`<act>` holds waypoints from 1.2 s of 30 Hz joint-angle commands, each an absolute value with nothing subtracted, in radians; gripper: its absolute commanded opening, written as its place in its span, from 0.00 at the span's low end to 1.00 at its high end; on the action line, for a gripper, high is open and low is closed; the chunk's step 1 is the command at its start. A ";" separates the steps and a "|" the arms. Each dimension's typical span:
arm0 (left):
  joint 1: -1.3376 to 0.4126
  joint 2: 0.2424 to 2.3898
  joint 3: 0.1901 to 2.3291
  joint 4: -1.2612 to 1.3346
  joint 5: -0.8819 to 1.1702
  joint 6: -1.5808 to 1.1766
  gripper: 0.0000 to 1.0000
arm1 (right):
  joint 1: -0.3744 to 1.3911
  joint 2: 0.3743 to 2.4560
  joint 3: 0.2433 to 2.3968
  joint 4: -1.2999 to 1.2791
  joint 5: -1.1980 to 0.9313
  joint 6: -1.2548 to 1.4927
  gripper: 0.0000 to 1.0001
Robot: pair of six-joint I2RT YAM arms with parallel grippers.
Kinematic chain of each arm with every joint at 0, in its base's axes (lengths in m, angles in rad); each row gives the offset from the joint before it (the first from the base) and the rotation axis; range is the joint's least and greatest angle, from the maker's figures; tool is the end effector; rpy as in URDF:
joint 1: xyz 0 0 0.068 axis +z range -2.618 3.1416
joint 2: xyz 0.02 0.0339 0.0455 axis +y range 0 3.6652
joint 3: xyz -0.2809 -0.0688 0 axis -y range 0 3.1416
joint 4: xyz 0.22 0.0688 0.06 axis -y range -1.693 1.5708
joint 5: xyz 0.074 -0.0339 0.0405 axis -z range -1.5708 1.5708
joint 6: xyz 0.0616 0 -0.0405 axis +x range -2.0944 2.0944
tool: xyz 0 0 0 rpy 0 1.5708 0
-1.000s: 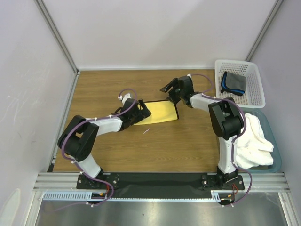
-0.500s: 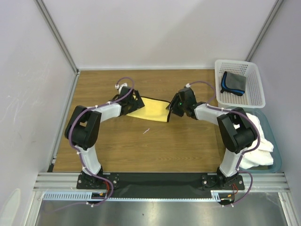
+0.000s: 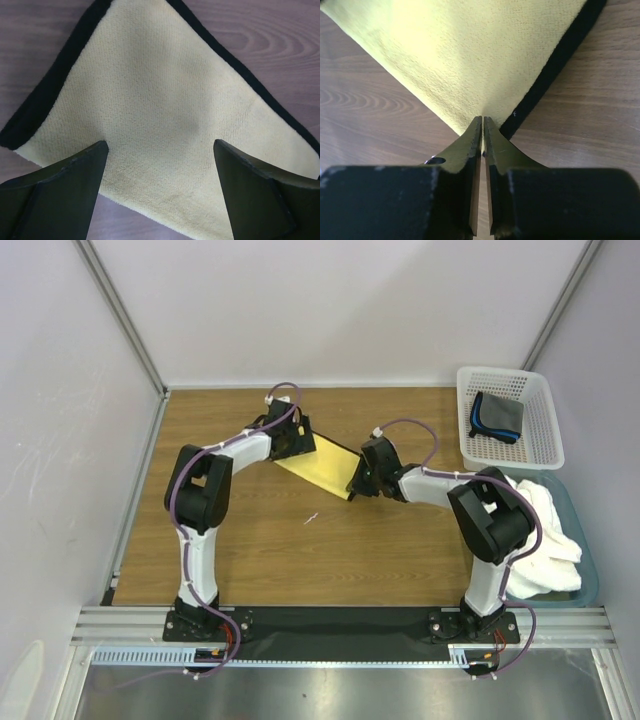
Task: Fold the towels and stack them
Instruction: Fold the towel
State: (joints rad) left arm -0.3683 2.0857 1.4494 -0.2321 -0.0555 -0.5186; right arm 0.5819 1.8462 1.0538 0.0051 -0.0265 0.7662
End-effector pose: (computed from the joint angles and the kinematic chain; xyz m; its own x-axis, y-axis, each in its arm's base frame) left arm 0.4290 -0.1619 0.1721 -0.7801 -0.2294 -0.5821 -0.0698 0.9564 -0.2834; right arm 0.3243 0.2153 0.1732 -0.8183 0.2914 -0.4955 0.0033 0.8643 0.5029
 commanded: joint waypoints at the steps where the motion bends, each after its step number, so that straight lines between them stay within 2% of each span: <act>1: -0.356 2.158 1.529 -0.302 -0.014 -0.477 0.93 | 0.595 1.876 1.072 0.005 -0.009 0.753 0.10; 9: -0.354 2.226 1.617 -0.265 0.107 -0.393 0.93 | 0.604 1.927 1.075 0.037 -0.044 0.784 0.00; 17: -0.357 2.302 1.715 -0.250 0.290 -0.341 0.93 | 0.669 2.023 1.163 0.075 -0.094 0.811 0.00; 22: -0.360 2.304 1.726 -0.262 0.272 -0.266 0.92 | 0.696 2.008 1.147 0.097 -0.107 0.822 0.00; 30: -0.360 2.249 1.831 -0.333 0.213 -0.126 0.93 | 0.756 1.904 1.108 0.118 -0.149 0.795 0.00; 33: -0.360 2.191 1.862 -0.376 0.161 -0.106 0.94 | 0.752 1.766 1.078 0.094 -0.124 0.767 0.00; 36: -0.361 2.100 1.865 -0.397 0.132 -0.135 1.00 | 0.739 1.613 1.059 0.054 -0.066 0.733 0.00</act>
